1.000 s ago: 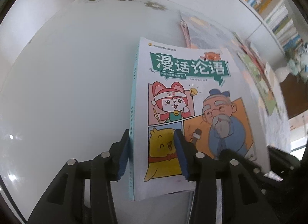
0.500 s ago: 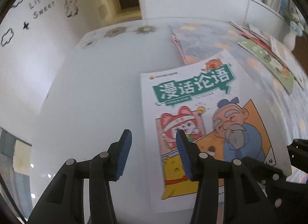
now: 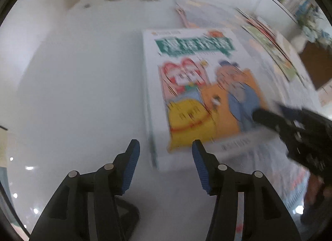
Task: Organize books
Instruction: 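Lower the comic book onto the bed and open the left gripper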
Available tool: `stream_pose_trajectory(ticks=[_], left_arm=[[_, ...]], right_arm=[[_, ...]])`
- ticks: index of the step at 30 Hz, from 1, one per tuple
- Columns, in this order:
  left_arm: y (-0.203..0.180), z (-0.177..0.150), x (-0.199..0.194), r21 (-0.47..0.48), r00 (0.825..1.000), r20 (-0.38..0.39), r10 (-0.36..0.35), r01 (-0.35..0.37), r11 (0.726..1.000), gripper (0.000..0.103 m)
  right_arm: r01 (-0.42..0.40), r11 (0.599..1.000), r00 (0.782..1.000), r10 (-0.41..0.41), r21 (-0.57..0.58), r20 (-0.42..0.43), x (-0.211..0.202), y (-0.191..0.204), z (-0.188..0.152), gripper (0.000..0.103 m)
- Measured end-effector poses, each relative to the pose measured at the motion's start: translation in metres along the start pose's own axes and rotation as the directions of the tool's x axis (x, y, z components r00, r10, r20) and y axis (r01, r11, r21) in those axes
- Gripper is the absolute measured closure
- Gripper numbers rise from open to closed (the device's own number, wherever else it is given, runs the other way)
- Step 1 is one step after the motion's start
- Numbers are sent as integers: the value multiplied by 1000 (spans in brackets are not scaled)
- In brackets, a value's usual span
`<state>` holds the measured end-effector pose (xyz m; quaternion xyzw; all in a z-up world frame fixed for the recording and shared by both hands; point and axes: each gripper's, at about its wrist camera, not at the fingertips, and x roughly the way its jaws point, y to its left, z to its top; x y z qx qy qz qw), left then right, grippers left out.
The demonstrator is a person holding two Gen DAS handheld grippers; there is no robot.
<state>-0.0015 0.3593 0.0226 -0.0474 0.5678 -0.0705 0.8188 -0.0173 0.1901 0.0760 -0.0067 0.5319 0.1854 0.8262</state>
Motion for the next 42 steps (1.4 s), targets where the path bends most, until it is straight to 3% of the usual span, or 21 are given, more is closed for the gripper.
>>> stream_pose_trajectory(ticks=[2,4,6,18,31,34,37,40,42], left_arm=[[-6,-11,-1,54,1000,-28,-6,8,999,43],[-13,-17,3,103,999,-39,34,-30,994,41],[-24,-22,9,167,992,-9,129,-126,978,36],[-32,-17,14,159,995,3,100,-99,982,33],[-8,-16,9,55,997,12,78,-79,995,33],[4,-11,6,-36,1000,11,-6,6,999,33],[21,-8,4,-159,993,24,-118,120,980,33],[26,-7,4,-153,997,28,-68,71,986,33],[24,-8,4,-134,997,12,-83,83,988,33]], right_arm=[[13,1000,1000,-13,13,19,-4,-5,-2,49],[16,999,1000,-17,28,22,-5,-11,-3,49],[15,999,1000,-16,42,15,-3,-14,-4,49],[1,1000,1000,-1,-4,5,4,-3,-8,49],[-14,1000,1000,14,9,-13,10,-6,-10,49],[-12,1000,1000,13,18,-5,9,-8,-9,49],[-4,999,1000,4,44,8,6,-12,-8,49],[9,998,1000,-10,64,17,4,-18,-6,49],[6,997,1000,-8,81,18,3,-21,-6,49]])
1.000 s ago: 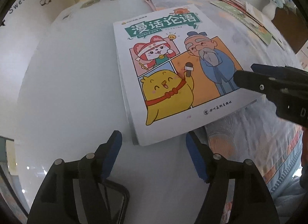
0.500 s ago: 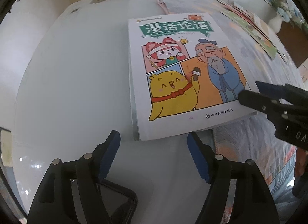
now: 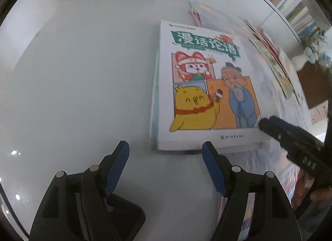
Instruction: Organize books
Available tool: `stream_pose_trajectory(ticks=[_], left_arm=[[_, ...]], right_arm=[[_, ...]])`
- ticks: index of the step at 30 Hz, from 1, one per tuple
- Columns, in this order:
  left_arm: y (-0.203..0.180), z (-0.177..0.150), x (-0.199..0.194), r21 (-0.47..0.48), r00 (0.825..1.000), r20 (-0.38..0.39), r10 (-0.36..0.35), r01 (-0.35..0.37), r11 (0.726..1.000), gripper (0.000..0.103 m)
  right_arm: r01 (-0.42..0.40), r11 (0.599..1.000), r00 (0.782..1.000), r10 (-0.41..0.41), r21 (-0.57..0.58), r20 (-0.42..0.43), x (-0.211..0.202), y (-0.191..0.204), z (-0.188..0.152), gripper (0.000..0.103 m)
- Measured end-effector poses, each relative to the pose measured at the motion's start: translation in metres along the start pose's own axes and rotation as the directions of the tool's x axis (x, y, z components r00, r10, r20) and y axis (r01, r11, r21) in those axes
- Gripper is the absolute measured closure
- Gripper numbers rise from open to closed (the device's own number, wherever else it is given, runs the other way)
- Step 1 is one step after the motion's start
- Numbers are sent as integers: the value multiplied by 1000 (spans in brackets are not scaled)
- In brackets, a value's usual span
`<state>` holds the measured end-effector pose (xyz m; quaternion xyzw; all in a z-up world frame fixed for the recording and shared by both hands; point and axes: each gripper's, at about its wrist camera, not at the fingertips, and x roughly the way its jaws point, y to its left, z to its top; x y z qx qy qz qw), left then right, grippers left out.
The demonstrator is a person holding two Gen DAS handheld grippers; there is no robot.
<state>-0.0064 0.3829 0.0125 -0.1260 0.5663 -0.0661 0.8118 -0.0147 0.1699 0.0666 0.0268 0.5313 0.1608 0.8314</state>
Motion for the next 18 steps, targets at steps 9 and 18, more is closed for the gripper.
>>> stream_pose_trajectory(ticks=[9,18], left_arm=[[20,5,-4,-157,989,27,-145,148,977,33],[19,16,2,-183,984,39,-174,178,967,33]], right_arm=[[-28,993,996,17,116,92,-15,-28,9,49],[-278,920,953,300,276,-38,11,-37,2,79]])
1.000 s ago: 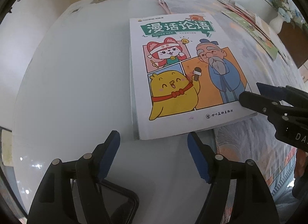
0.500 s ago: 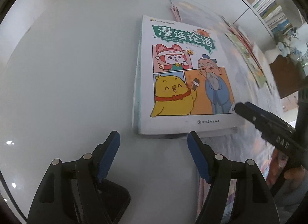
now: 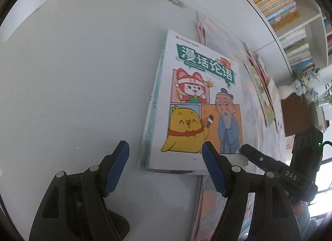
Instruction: Organize books
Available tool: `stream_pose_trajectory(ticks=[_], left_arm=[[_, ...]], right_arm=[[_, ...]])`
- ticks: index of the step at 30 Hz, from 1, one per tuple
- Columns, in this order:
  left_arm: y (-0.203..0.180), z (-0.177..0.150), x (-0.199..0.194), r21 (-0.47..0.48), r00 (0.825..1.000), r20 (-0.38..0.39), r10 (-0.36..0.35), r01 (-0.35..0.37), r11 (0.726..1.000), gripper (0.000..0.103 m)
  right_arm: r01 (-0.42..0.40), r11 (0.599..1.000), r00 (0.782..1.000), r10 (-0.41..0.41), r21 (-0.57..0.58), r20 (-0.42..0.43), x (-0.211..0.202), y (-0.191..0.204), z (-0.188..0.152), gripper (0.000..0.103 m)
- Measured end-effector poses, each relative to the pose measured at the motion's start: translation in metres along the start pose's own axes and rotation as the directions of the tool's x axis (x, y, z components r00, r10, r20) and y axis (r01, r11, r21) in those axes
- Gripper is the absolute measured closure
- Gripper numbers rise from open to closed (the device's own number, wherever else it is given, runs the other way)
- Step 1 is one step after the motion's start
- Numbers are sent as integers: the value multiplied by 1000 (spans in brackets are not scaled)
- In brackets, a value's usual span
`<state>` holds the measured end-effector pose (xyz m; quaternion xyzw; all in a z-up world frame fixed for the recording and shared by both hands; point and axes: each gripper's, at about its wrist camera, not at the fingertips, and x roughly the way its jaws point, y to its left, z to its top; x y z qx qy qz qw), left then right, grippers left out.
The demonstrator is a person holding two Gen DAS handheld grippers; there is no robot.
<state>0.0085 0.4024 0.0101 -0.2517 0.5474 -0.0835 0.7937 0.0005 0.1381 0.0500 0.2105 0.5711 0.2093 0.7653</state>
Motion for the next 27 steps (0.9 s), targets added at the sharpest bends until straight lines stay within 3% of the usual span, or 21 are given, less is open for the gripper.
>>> stream_pose_trajectory(ticks=[5,19,24,25,26,27], left_arm=[[-8,-1,3,35,1000,-6,-1,1,999,32],[-16,-7,4,103,997,-24,67,-65,993,32],[-15,-7,2,128,993,-43,110,-104,986,31],[-13,-6,0,128,992,-42,122,-116,985,31],[-10,-6,-3,121,992,-34,125,-120,985,31],[-7,-6,-8,106,993,-21,117,-114,988,31]], right_arm=[[21,998,1000,-20,-59,11,-3,12,-5,90],[63,989,998,-65,-131,-10,3,21,-1,91],[63,994,997,-66,-85,-41,10,14,4,90],[79,994,996,-82,-79,-40,9,12,4,79],[98,993,995,-100,-65,-30,7,8,5,56],[98,995,995,-98,-29,8,2,3,7,46]])
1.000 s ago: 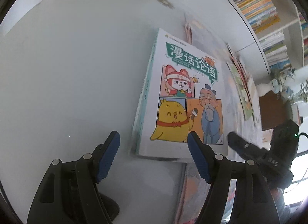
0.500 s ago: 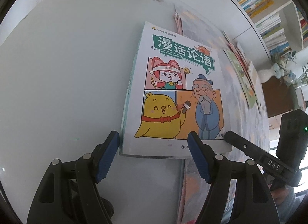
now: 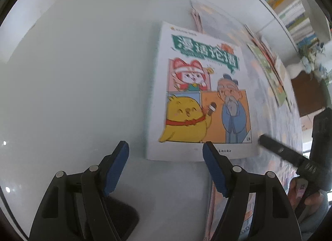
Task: Organize books
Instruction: 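Lay the comic book flat on the bed and open the right gripper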
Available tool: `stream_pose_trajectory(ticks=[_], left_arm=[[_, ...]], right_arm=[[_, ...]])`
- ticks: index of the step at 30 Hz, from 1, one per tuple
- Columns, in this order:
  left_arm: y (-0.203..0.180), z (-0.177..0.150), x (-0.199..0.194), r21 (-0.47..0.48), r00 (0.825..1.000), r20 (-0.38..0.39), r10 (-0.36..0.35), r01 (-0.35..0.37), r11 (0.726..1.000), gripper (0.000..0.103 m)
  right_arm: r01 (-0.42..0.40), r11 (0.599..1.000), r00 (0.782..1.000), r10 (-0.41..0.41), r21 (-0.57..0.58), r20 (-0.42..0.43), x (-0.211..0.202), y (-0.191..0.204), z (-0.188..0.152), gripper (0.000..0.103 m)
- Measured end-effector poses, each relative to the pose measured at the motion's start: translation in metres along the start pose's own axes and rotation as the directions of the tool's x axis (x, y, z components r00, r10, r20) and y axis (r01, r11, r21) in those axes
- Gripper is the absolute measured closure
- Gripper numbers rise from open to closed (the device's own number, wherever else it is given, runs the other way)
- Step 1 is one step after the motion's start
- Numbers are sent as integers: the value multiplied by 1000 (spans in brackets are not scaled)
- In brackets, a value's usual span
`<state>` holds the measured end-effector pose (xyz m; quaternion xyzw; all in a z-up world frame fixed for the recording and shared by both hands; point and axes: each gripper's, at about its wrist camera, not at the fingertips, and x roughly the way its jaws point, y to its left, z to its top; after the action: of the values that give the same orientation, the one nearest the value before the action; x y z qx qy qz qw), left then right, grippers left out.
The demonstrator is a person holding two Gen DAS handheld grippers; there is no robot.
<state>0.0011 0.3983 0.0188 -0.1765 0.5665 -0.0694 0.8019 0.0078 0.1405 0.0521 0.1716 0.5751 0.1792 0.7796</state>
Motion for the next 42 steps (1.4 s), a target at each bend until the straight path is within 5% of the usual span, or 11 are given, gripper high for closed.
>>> stream_pose_trajectory(ticks=[3,6,10,14,24,36,42], left_arm=[[11,1,-11,-45,999,37,-13,15,999,31],[17,2,-15,-67,999,48,-11,14,998,31],[16,-1,-10,-74,999,33,-6,8,997,31],[12,-2,-9,-64,1000,28,-4,6,998,31],[9,2,-7,-51,999,32,38,-36,998,31],[18,1,-10,-92,997,44,70,-65,994,31],[24,2,-17,-109,993,55,104,-98,989,31]], right_arm=[[-2,998,996,-3,62,87,-11,-12,11,41],[163,986,968,-164,22,192,-16,-12,26,41],[274,940,950,-232,-203,208,6,7,34,41],[363,826,930,-295,-431,218,41,21,32,41],[361,768,931,-258,-529,259,50,28,39,41],[331,785,942,-240,-523,235,63,55,36,43],[352,733,935,-245,-582,257,71,72,33,44]])
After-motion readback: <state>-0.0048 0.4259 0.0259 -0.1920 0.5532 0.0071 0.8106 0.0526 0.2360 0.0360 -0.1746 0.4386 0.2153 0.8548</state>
